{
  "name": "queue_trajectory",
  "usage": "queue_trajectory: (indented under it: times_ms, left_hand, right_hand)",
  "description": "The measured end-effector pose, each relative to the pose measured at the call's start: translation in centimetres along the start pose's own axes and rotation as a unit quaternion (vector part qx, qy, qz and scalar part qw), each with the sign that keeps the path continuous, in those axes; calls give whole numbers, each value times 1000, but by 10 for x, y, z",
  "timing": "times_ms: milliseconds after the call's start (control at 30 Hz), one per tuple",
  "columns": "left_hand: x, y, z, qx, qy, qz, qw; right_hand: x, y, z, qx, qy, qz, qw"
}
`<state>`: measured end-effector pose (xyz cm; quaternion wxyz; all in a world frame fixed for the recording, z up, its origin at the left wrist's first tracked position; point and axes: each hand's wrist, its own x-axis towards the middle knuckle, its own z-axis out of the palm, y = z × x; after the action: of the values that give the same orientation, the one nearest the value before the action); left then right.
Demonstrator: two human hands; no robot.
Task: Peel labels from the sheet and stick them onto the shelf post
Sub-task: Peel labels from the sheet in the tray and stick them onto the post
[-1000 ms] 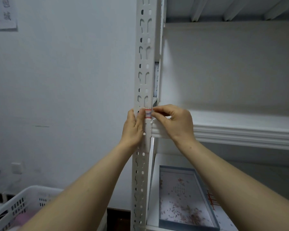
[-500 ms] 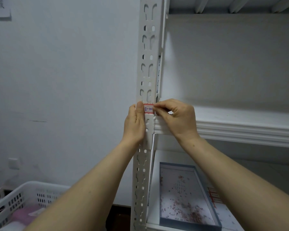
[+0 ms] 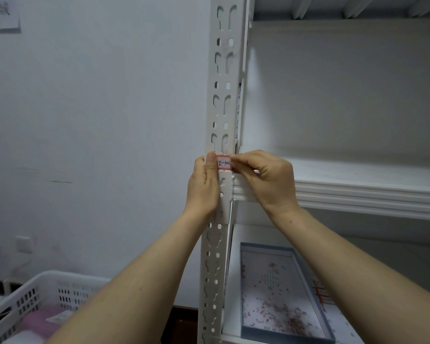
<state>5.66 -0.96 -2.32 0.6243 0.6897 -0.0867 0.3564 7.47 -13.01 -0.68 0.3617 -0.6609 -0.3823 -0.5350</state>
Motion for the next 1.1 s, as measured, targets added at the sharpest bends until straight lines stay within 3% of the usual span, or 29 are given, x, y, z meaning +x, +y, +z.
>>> queue_trajectory:
  times_ms: [1100]
  left_hand:
    - [-3,7,1,22,-4,-17,1000]
  right_hand:
    - [8,-1,-4,-43,-53,-33,997]
